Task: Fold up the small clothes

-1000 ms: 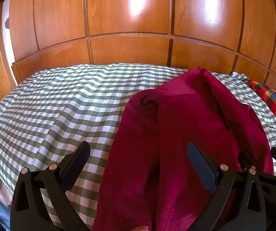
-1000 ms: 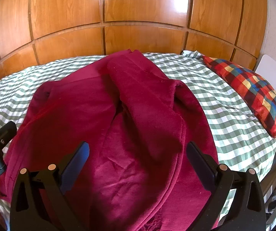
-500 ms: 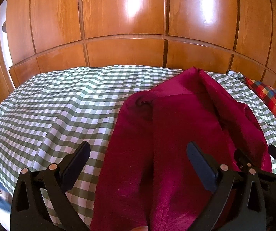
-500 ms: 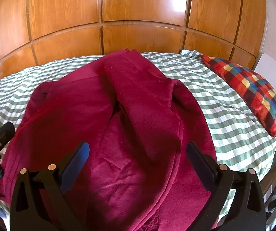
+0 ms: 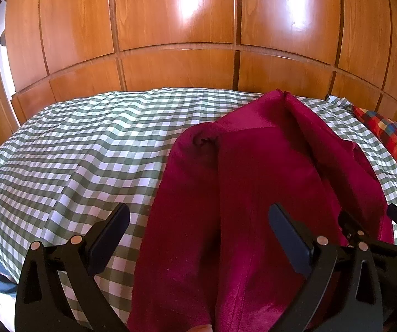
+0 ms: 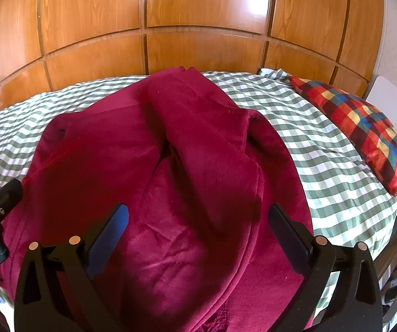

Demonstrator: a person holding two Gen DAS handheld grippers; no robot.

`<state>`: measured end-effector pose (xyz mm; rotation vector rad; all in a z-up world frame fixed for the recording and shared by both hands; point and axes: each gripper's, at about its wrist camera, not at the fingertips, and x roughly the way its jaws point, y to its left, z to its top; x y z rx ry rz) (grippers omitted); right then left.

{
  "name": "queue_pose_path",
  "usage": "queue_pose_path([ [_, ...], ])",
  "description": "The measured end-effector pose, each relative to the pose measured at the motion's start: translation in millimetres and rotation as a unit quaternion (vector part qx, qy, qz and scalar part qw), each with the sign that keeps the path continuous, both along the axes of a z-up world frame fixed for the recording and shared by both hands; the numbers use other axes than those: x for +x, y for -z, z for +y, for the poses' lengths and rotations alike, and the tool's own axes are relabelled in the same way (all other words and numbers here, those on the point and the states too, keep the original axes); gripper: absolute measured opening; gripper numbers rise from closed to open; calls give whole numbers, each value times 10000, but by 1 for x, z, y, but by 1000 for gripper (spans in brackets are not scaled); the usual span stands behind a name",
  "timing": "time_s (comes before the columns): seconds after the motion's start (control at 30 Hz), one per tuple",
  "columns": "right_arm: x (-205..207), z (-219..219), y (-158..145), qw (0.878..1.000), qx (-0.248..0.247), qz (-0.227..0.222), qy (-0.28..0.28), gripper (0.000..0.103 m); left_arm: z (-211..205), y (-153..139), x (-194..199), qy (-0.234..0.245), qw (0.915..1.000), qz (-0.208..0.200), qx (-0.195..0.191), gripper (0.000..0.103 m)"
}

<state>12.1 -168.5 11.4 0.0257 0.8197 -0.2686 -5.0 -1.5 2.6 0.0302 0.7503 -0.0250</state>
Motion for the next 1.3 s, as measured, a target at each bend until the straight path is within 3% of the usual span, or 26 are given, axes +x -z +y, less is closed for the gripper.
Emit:
queue_pose_path([
  [0.53, 0, -3, 6, 9999, -11, 169, -9, 100, 11, 7, -3, 229, 9997, 123, -29, 100],
  [0.7, 2, -10, 6, 9992, 151, 309, -179, 100, 12, 7, -14, 946, 9951, 200, -213, 100],
  [0.87, -8, -40, -4, 9977, 568, 265, -257, 100, 1, 10, -35, 1892, 9817, 185, -142, 100],
  [0.93, -13, -55, -7, 9957, 835, 315, -252, 89, -4, 11, -42, 2198, 9750, 258, -199, 100],
  [1.07, -14, -64, -5, 9896, 1293, 438, -450, 82, -20, 14, -57, 2846, 9578, 352, -193, 100],
  [1.17, -8, -50, -1, 9855, 1440, 493, -743, 75, -34, 23, -65, 3108, 9495, 382, 195, 98],
  [1.2, -5, -43, 2, 9855, 1362, 550, -851, 66, -39, 29, -65, 3112, 9487, 407, 377, 89],
  [1.23, -1, -34, 6, 9849, 1273, 659, -971, 51, -42, 33, -65, 3105, 9484, 457, 448, 77],
  [1.27, 3, -26, 11, 9841, 1171, 776, -1086, 41, -43, 38, -63, 3126, 9472, 576, 417, 74],
  [1.3, 5, -20, 13, 9838, 1044, 844, -1190, 27, -42, 38, -62, 3142, 9468, 603, 335, 65],
])
